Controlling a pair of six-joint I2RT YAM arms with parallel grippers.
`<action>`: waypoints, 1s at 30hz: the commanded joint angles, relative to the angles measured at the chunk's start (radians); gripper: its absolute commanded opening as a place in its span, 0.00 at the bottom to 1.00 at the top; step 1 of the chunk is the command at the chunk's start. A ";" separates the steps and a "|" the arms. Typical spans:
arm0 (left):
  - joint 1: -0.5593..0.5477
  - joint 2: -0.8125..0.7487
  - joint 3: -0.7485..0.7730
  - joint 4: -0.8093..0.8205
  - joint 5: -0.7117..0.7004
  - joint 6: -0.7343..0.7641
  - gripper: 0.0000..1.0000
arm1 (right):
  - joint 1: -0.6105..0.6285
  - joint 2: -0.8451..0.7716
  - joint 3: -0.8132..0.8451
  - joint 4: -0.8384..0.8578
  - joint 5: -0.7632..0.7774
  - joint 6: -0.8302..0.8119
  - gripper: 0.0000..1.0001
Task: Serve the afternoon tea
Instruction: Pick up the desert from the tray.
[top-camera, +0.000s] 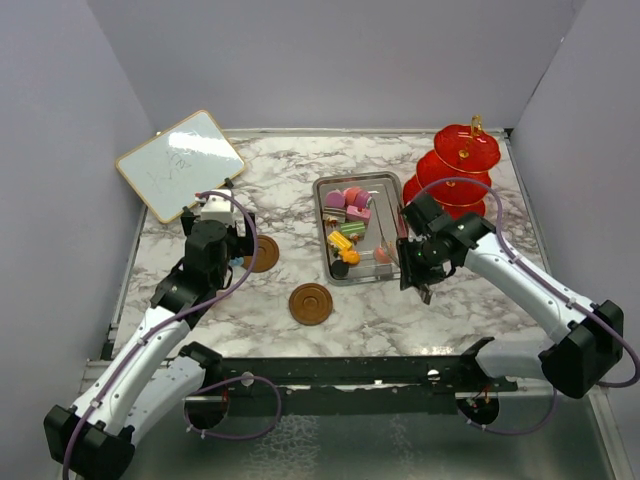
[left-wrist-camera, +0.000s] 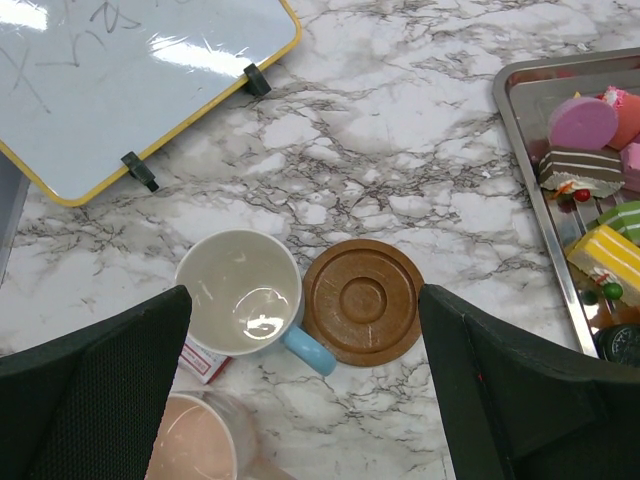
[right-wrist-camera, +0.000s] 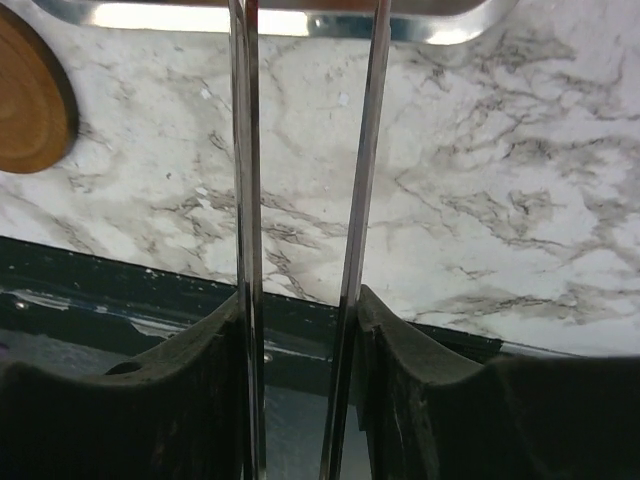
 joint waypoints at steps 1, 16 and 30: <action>0.005 0.001 0.001 -0.006 -0.009 0.010 0.99 | -0.007 -0.015 -0.053 0.034 -0.042 0.037 0.40; 0.006 0.029 0.005 -0.003 -0.005 0.011 0.99 | -0.008 0.074 -0.060 0.099 -0.026 0.020 0.46; 0.004 0.033 0.006 -0.005 -0.003 0.011 0.99 | -0.008 0.037 -0.040 0.083 0.049 0.059 0.30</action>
